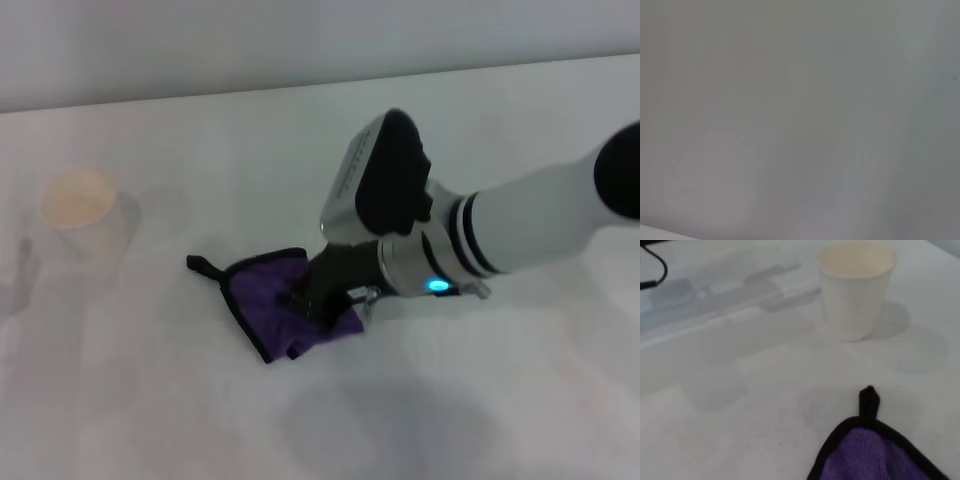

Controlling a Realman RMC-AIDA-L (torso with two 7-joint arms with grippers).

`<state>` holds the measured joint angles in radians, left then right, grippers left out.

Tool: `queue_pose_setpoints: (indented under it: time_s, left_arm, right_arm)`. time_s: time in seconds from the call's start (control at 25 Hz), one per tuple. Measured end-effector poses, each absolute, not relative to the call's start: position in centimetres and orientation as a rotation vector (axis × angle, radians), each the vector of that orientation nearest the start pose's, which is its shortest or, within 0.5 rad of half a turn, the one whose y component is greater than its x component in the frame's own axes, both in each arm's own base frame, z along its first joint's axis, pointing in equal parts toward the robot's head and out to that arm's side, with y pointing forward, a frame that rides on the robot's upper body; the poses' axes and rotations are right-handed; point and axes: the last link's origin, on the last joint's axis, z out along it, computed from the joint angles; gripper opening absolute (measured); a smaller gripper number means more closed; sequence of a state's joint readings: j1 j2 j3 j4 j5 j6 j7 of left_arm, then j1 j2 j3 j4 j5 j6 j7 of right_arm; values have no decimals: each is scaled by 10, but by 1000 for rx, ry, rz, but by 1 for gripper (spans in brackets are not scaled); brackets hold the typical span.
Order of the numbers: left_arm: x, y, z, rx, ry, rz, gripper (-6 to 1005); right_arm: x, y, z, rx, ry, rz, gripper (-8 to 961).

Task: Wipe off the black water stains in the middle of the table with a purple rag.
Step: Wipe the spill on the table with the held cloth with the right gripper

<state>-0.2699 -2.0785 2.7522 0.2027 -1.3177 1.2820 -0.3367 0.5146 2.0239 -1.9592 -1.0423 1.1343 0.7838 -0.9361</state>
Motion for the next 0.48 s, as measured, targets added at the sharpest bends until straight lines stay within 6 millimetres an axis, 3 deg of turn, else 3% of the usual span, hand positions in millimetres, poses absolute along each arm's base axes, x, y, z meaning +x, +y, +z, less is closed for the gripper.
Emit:
queue_pose_setpoints:
  time_s: [0.48]
  left_arm:
    - [-358,268,-24,-1454,-849,-873,877]
  right_arm:
    - [192,308,-144,-2841,520,-50,75]
